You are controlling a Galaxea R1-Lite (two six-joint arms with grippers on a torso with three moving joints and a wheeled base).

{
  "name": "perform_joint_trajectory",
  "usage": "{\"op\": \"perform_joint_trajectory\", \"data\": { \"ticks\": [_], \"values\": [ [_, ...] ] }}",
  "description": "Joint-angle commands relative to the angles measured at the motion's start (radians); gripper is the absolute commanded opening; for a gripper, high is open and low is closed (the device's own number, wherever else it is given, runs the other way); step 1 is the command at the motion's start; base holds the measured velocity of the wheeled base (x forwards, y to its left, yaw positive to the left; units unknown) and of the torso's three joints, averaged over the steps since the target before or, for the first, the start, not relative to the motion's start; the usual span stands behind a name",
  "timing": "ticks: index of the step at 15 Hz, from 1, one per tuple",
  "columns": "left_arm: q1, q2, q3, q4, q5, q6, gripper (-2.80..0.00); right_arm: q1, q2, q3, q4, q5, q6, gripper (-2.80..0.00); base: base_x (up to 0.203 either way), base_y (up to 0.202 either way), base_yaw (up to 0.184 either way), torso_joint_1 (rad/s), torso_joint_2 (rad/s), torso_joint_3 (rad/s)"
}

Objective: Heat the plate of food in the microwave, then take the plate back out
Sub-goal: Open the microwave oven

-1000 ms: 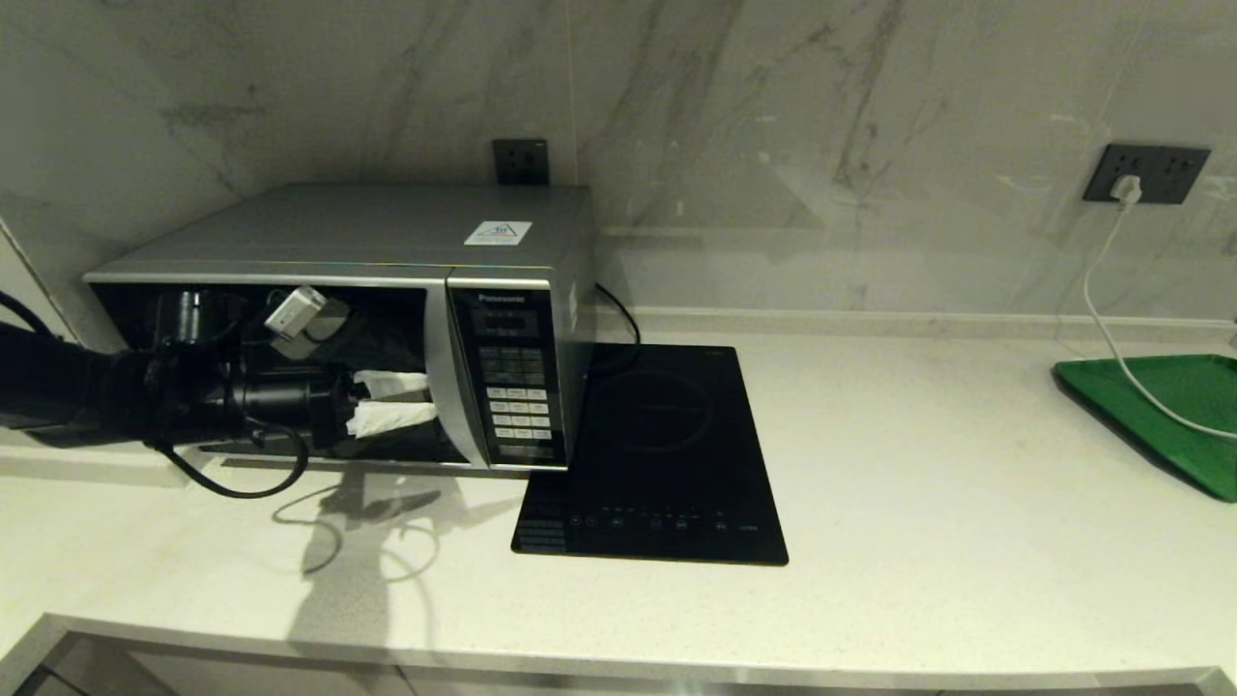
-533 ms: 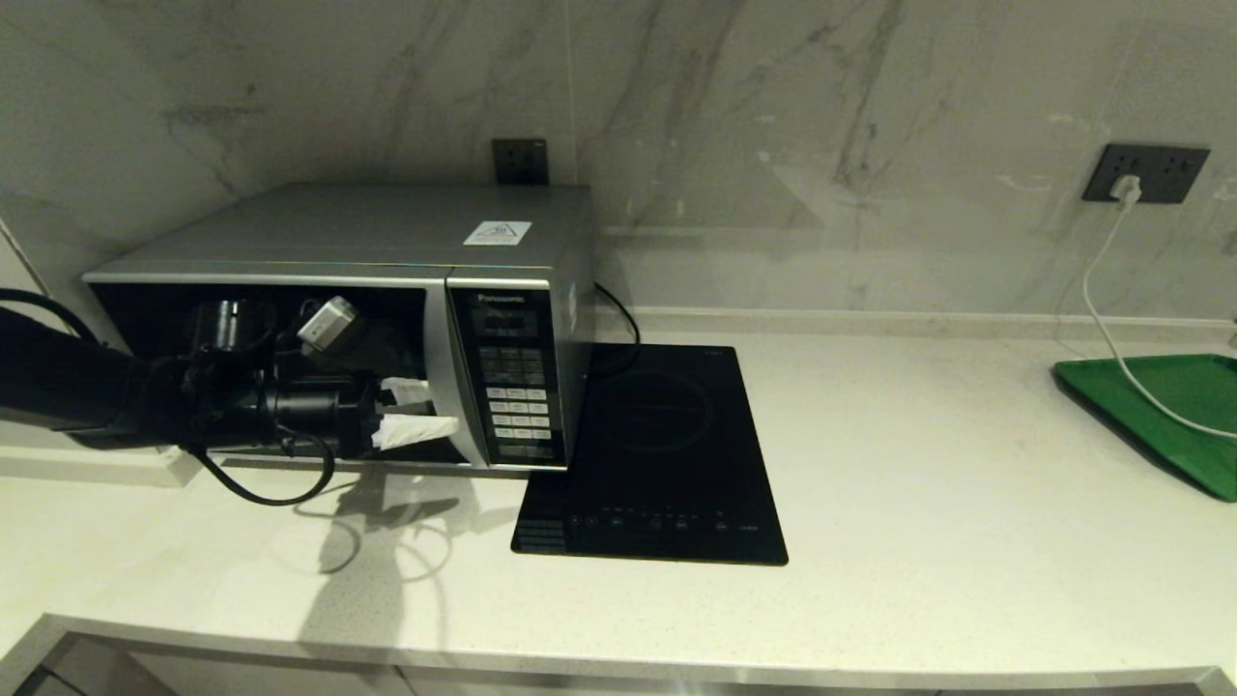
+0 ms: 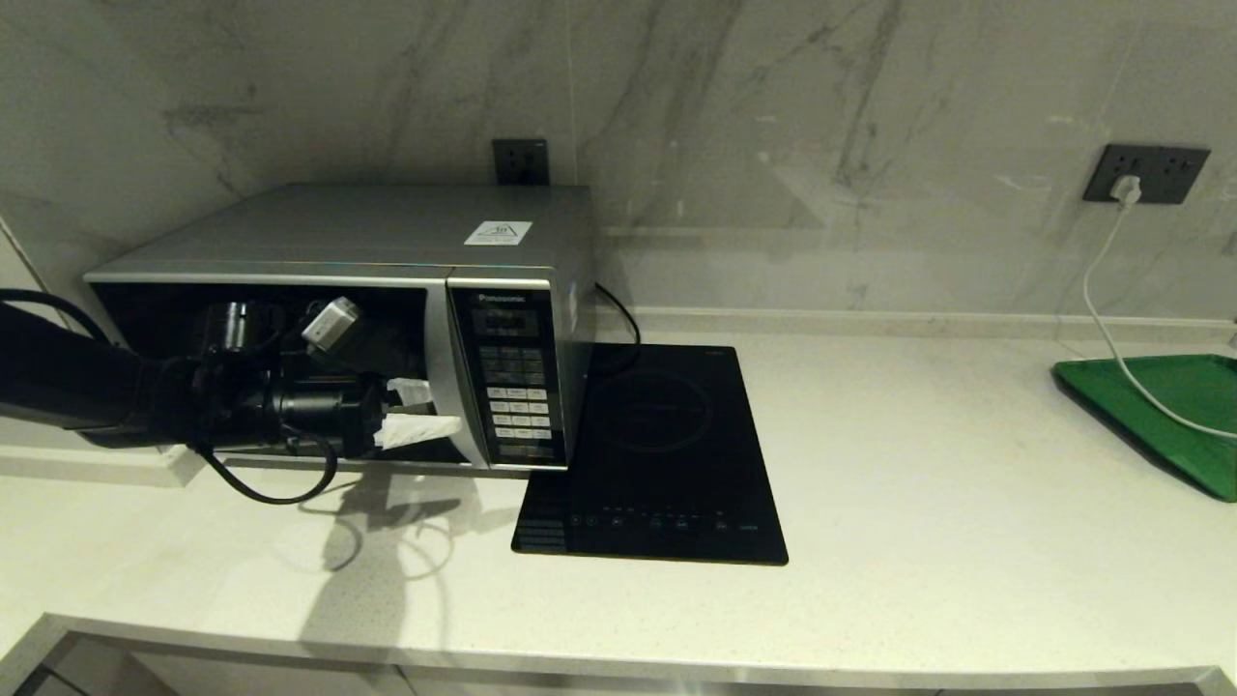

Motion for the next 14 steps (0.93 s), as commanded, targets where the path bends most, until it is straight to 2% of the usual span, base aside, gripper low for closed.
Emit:
{"op": "perform_joint_trajectory", "data": {
  "ticks": [1, 2, 4, 5, 6, 11, 14],
  "values": [
    [0.009, -0.019, 0.002, 0.024, -0.011, -0.015, 0.0, 0.0, 0.0, 0.0, 0.001, 0.001, 0.0, -2.8, 0.0, 0.0, 0.0, 0.0, 0.0, 0.0],
    [0.016, -0.04, 0.005, 0.064, -0.012, -0.028, 0.0, 0.0, 0.0, 0.0, 0.001, 0.001, 0.0, -2.8, 0.0, 0.0, 0.0, 0.0, 0.0, 0.0],
    [0.042, -0.092, 0.023, 0.227, -0.018, -0.063, 0.0, 0.0, 0.0, 0.0, 0.001, 0.001, 0.0, -2.8, 0.0, 0.0, 0.0, 0.0, 0.0, 0.0],
    [0.068, -0.109, 0.028, 0.301, -0.026, -0.063, 0.0, 0.0, 0.0, 0.0, 0.001, 0.0, 0.0, -2.8, 0.0, 0.0, 0.0, 0.0, 0.0, 0.0],
    [0.085, -0.113, 0.03, 0.324, -0.03, -0.061, 0.0, 0.0, 0.0, 0.0, 0.001, 0.001, 0.0, -2.8, 0.0, 0.0, 0.0, 0.0, 0.0, 0.0],
    [0.087, -0.09, 0.025, 0.307, 0.001, -0.058, 0.0, 0.0, 0.0, 0.0, 0.001, 0.0, 0.0, -2.8, 0.0, 0.0, 0.0, 0.0, 0.0, 0.0],
    [0.089, -0.066, 0.025, 0.151, 0.076, -0.056, 0.0, 0.0, 0.0, 0.0, 0.001, 0.001, 0.0, -2.8, 0.0, 0.0, 0.0, 0.0, 0.0, 0.0]
  ]
}}
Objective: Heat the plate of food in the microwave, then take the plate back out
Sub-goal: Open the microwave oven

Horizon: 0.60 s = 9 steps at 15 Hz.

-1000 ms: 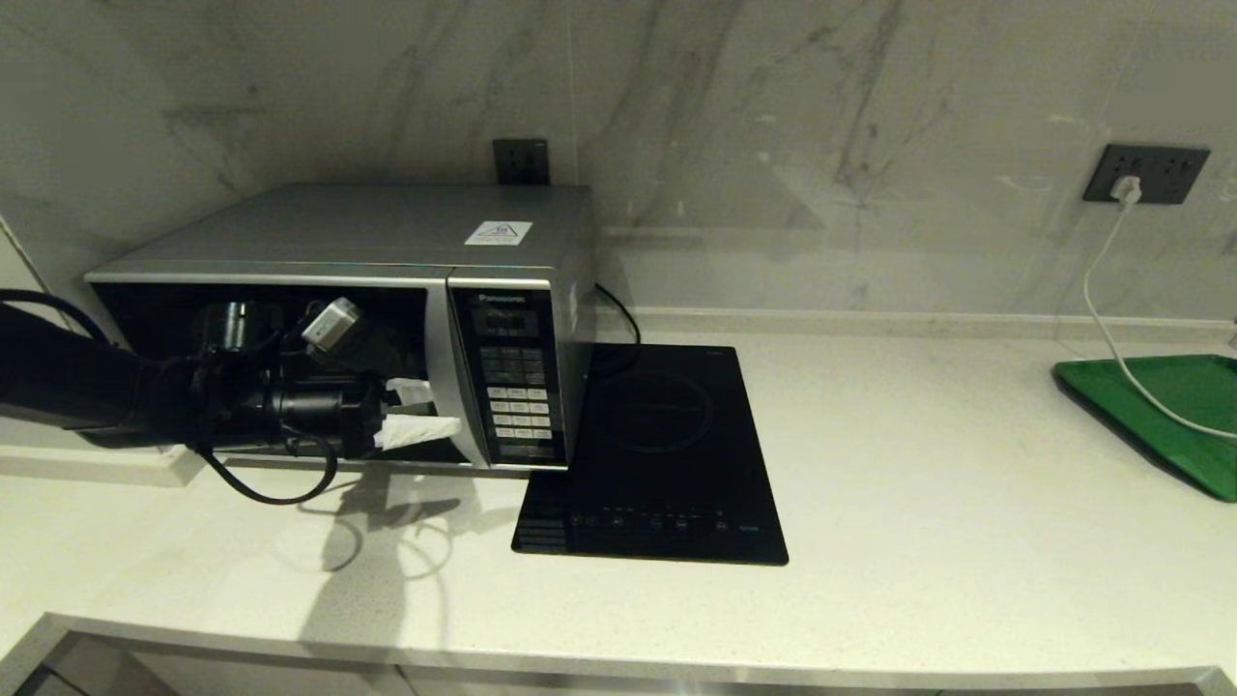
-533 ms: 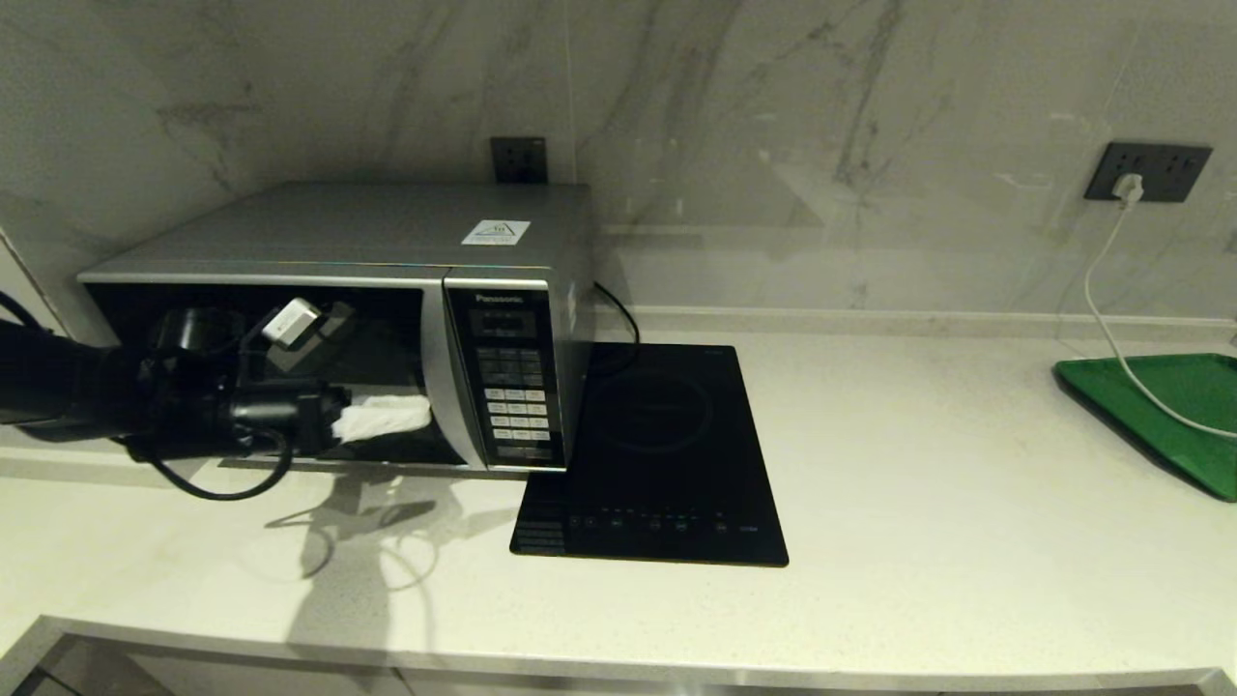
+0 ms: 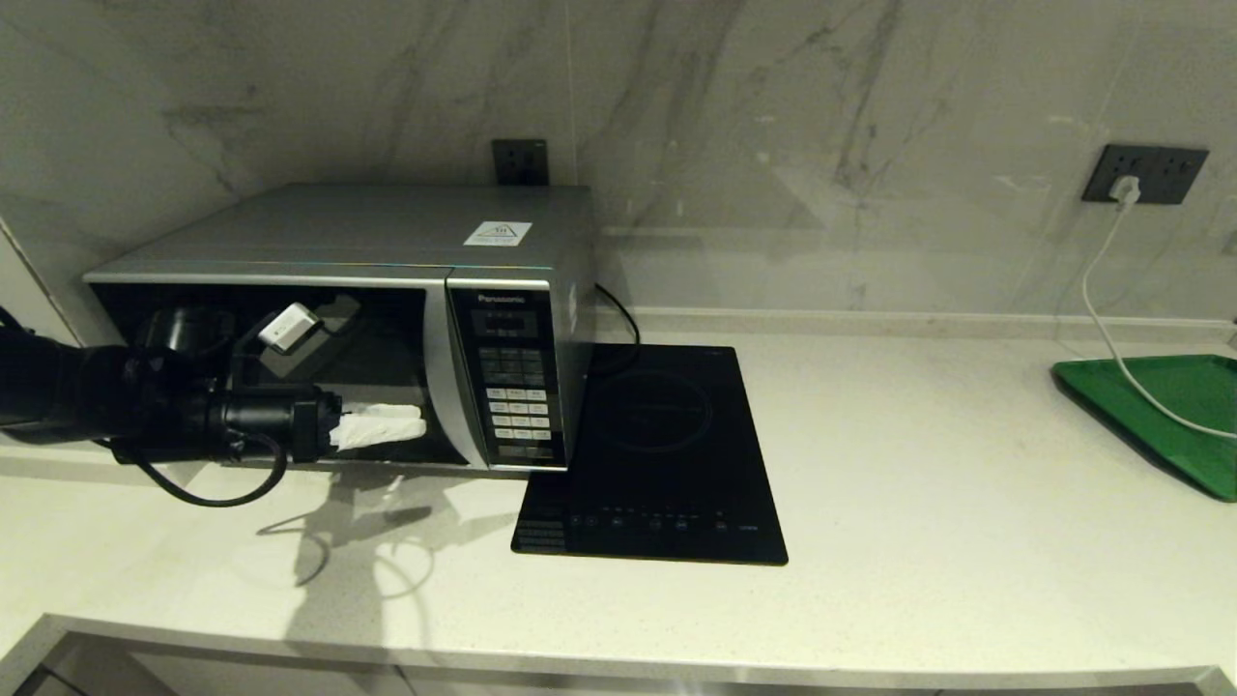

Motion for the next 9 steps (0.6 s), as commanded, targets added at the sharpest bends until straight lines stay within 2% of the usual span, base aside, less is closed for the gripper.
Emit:
{"op": "perform_joint_trajectory", "data": {
  "ticks": [1, 2, 9],
  "values": [
    [0.003, 0.031, 0.0, -0.126, 0.007, 0.003, 0.0, 0.0, 0.0, 0.0, 0.002, 0.0, 0.0, -2.8, 0.0, 0.0, 0.0, 0.0, 0.0, 0.0],
    [-0.002, 0.039, 0.001, -0.163, 0.006, 0.002, 0.0, 0.0, 0.0, 0.0, 0.002, 0.0, 0.0, -2.8, 0.0, 0.0, 0.0, 0.0, 0.0, 0.0],
    [-0.073, 0.055, 0.003, -0.165, -0.003, -0.002, 0.0, 0.0, 0.0, 0.0, 0.002, 0.0, 0.0, -2.8, 0.0, 0.0, 0.0, 0.0, 0.0, 0.0]
  ]
}}
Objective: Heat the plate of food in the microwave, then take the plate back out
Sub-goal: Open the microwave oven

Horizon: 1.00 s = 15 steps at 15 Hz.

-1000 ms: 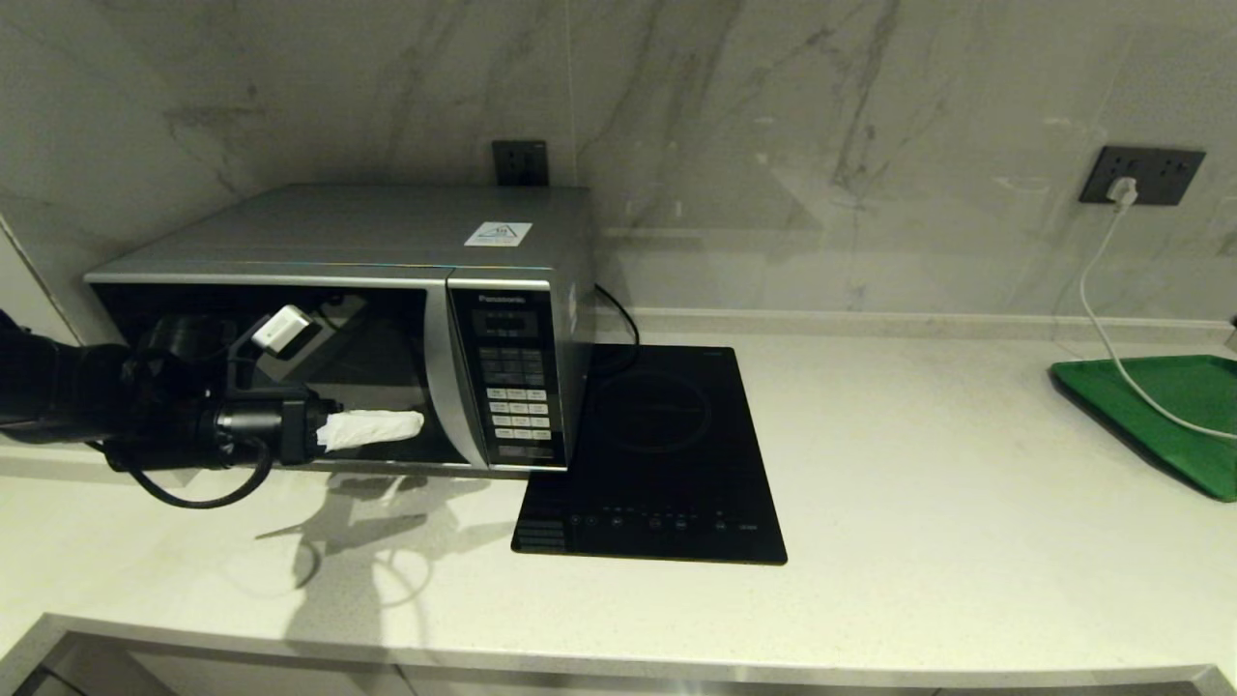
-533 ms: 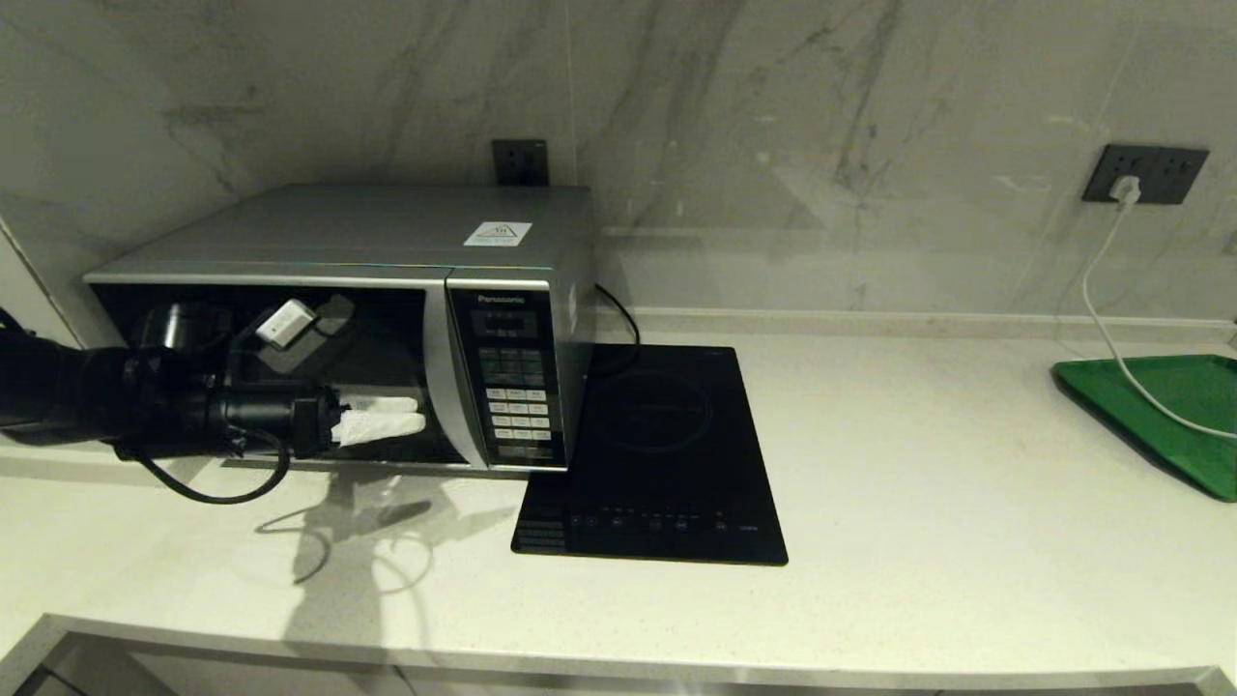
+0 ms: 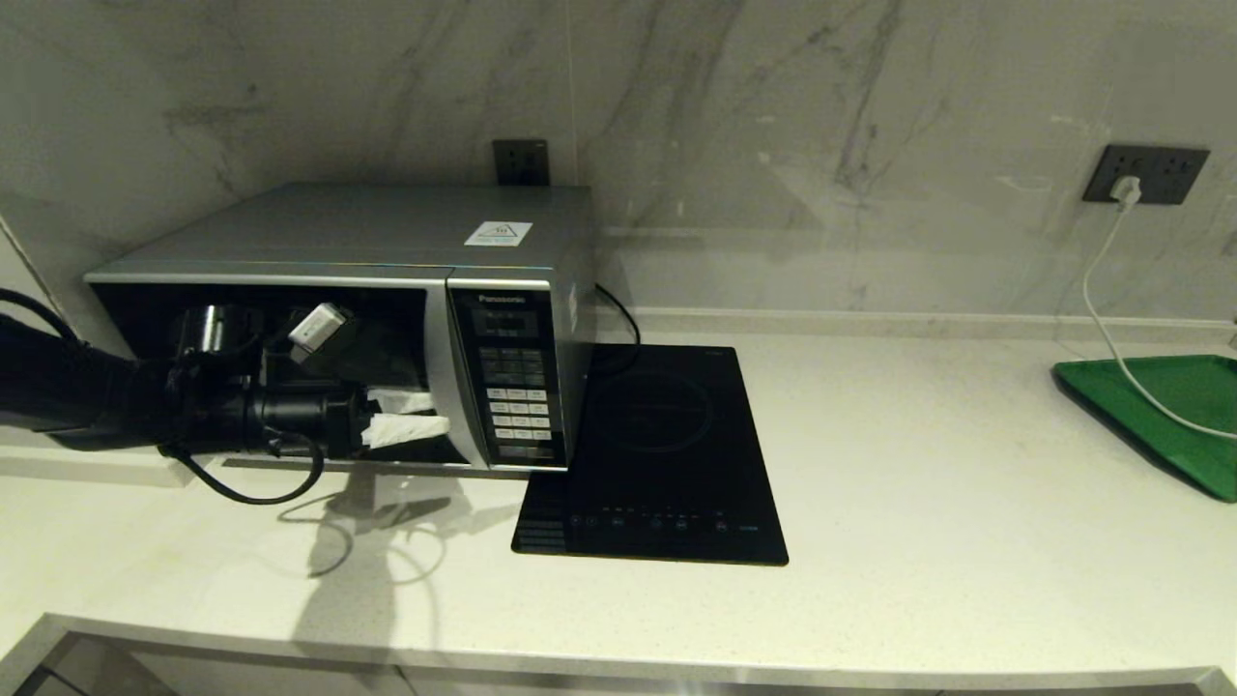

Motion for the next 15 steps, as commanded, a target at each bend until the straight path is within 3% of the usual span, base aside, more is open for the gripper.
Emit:
{"op": "perform_joint_trajectory", "data": {
  "ticks": [1, 11, 15],
  "values": [
    [-0.022, -0.001, 0.003, 0.0, -0.008, 0.0, 0.0, 0.001, 0.0, 0.0, 0.002, -0.001, 0.002, -2.8, 0.0, 0.0, 0.0, 0.0, 0.0, 0.0],
    [-0.053, 0.04, 0.003, -0.044, -0.092, 0.032, 0.0, 0.001, 0.0, 0.0, 0.002, 0.0, 0.0, -2.8, 0.0, 0.0, 0.0, 0.0, 0.0, 0.0],
    [-0.056, 0.03, 0.006, -0.015, -0.098, 0.007, 0.0, 0.001, 0.0, 0.0, 0.002, 0.0, 0.0, -2.8, 0.0, 0.0, 0.0, 0.0, 0.0, 0.0]
  ]
}}
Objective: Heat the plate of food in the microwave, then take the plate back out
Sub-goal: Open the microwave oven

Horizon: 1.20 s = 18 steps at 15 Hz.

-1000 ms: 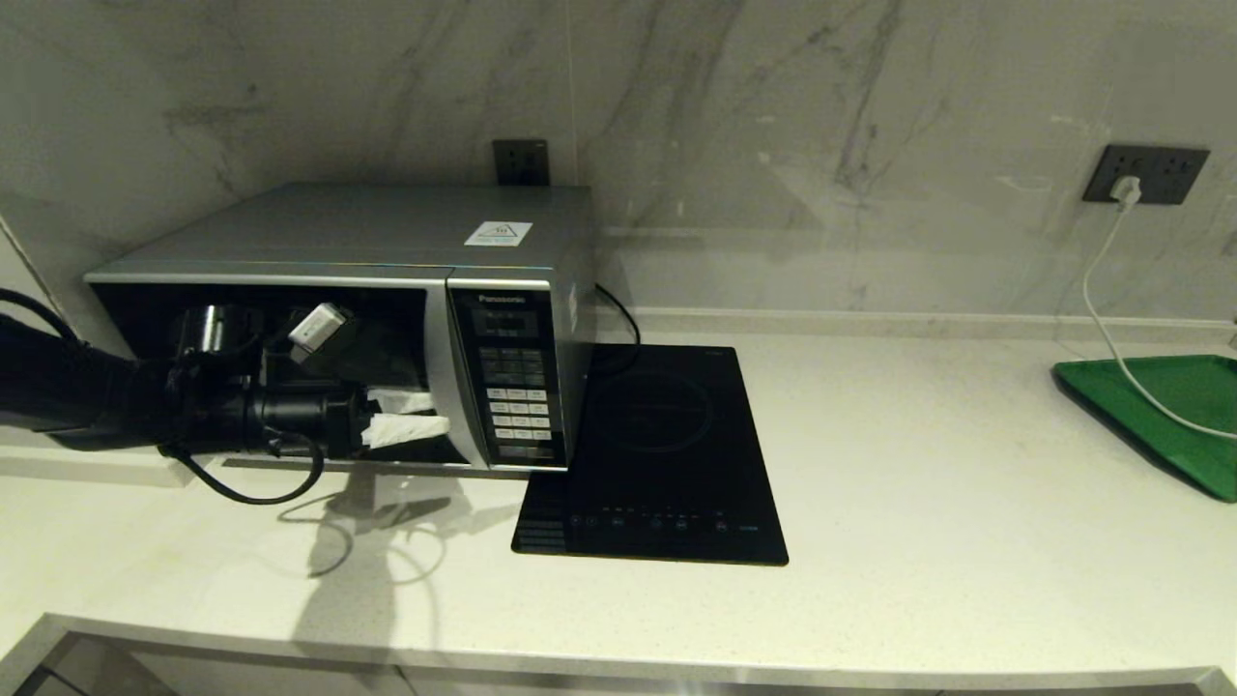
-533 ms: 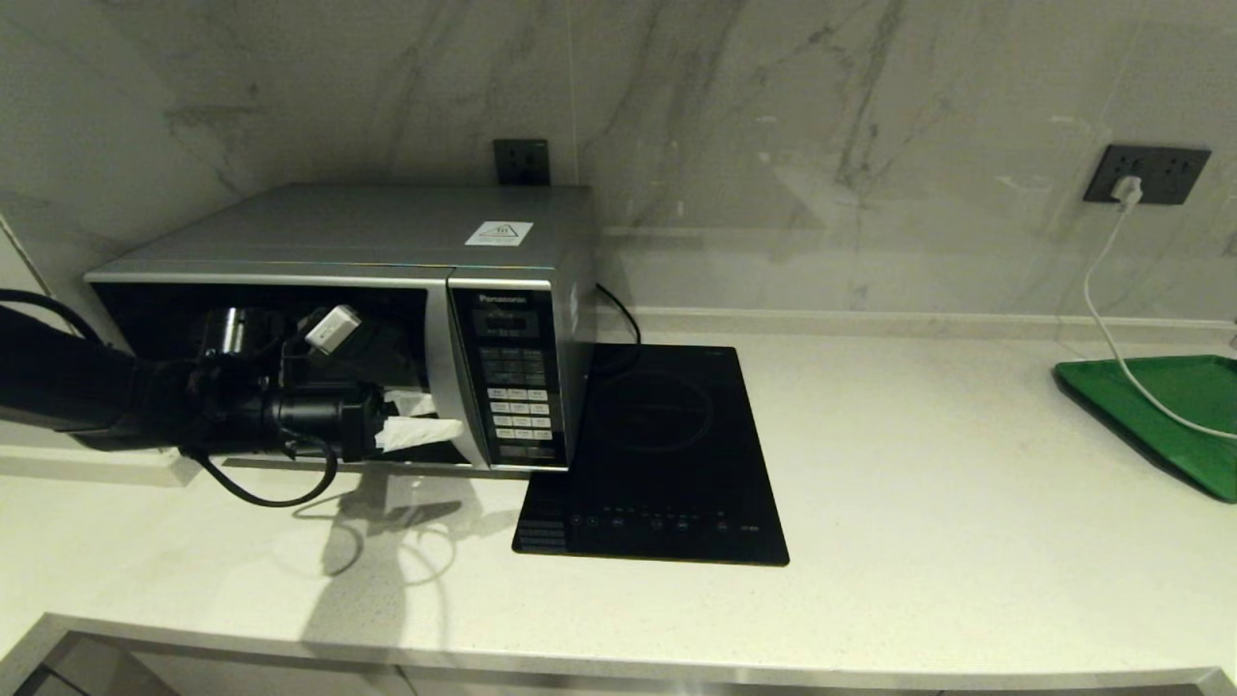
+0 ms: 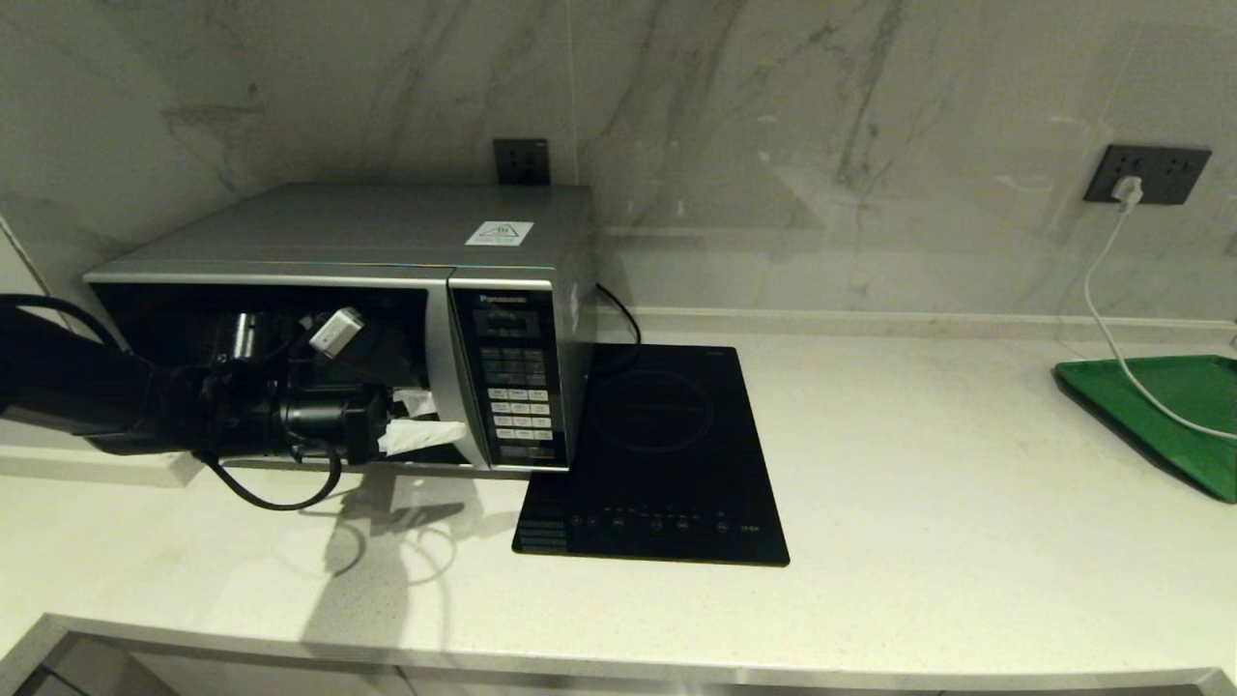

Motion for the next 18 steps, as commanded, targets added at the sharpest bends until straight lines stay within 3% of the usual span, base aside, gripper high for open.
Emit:
{"op": "perform_joint_trajectory", "data": {
  "ticks": [1, 4, 7, 12, 14, 18],
  "values": [
    [0.0, -0.017, 0.003, 0.045, -0.014, -0.03, 0.0, 0.001, 0.0, 0.0, 0.001, 0.0, 0.0, -2.8, 0.0, 0.0, 0.0, 0.0, 0.0, 0.0],
    [0.018, -0.1, 0.003, 0.229, -0.12, -0.083, 0.0, 0.002, 0.0, 0.0, 0.001, 0.0, 0.0, -2.8, 0.0, 0.0, 0.0, 0.0, 0.0, 0.0],
    [0.023, -0.138, 0.003, 0.379, -0.139, -0.088, 0.0, 0.001, 0.0, 0.0, 0.001, 0.001, 0.0, -2.8, 0.0, 0.0, 0.0, 0.0, 0.0, 0.0],
    [0.11, -0.122, 0.007, 0.38, -0.052, -0.053, 0.0, 0.001, 0.0, 0.0, 0.001, -0.001, 0.0, -2.8, 0.0, 0.0, 0.0, 0.0, 0.0, 0.0],
    [0.189, -0.155, 0.044, 0.38, -0.033, -0.029, 0.0, 0.001, 0.0, 0.0, 0.001, -0.001, 0.0, -2.8, 0.0, 0.0, 0.0, 0.0, 0.0, 0.0],
    [0.349, -0.151, 0.055, 0.376, 0.082, 0.005, 0.0, 0.001, 0.0, 0.0, 0.001, 0.001, 0.0, -2.8, 0.0, 0.0, 0.0, 0.0, 0.0, 0.0]
  ]
}}
